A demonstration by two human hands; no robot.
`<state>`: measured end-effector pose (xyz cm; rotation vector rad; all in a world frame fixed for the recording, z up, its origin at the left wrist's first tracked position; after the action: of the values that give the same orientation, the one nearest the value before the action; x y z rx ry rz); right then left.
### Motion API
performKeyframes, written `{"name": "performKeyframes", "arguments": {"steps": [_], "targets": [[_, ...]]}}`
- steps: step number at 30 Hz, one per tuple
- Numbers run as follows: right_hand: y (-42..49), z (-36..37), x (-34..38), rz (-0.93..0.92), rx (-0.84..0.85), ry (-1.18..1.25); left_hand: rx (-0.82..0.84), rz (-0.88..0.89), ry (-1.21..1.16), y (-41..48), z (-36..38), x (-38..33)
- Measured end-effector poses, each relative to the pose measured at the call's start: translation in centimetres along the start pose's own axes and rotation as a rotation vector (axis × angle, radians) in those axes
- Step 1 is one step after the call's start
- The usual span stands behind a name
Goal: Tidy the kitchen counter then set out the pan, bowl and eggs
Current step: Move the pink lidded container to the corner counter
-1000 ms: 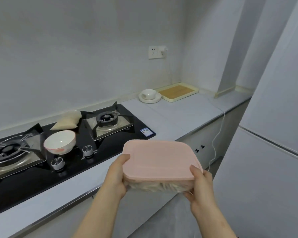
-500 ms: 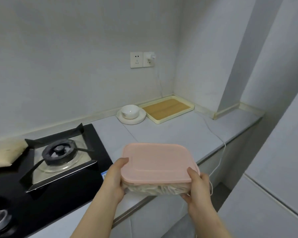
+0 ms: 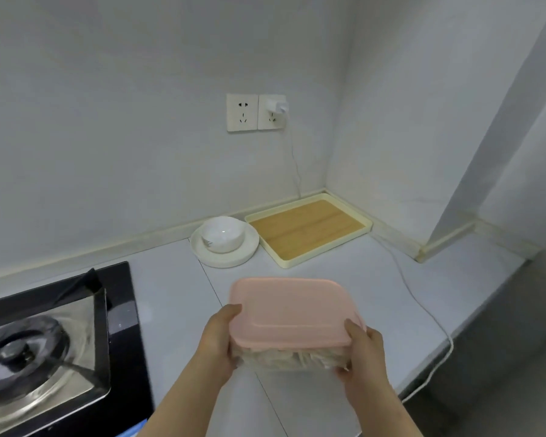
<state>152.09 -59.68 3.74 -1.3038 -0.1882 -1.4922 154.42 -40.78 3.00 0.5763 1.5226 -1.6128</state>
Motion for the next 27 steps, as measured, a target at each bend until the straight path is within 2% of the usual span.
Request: {"name": "performKeyframes", "arguments": {"steps": [5,8,12,19,23,27], "targets": [[5.2,1.3,0.2,0.013,-0.004,-0.02,-0.023,-0.024,-0.031,3.7,1.4,-1.0],[7.7,2.2,0.8,0.005,0.029,-0.058,-0.056,0.025,-0.027,5.3,2.2,-1.3],[11.2,2.2,2.4,-0.021,0.017,-0.124,-0.183,0.058,0.135,6.9,4.6,-0.9],[16.7,1.5,6.9,-0.05,-0.017,-0.241,-0.215,0.059,0.368,9.9,10.5,-1.7],[19.7,1.6,8.6,-0.056,-0.083,-0.284,-0.154,0.019,0.549,10.9,12.9,-2.9],[21.8,1.4,9.9,-0.099,-0.14,-0.247,-0.088,0.005,0.548,12.4,16.3,-4.0]]}}
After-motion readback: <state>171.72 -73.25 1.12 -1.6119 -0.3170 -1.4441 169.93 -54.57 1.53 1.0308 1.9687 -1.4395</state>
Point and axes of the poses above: each hand's wrist, its own y-axis towards the middle knuckle, its own z-axis out of the palm, x = y × z, the point moved 1 cm from there along y, towards the middle knuckle, and after that the axes turned 11 degrees about y, right-handed, at the moved point
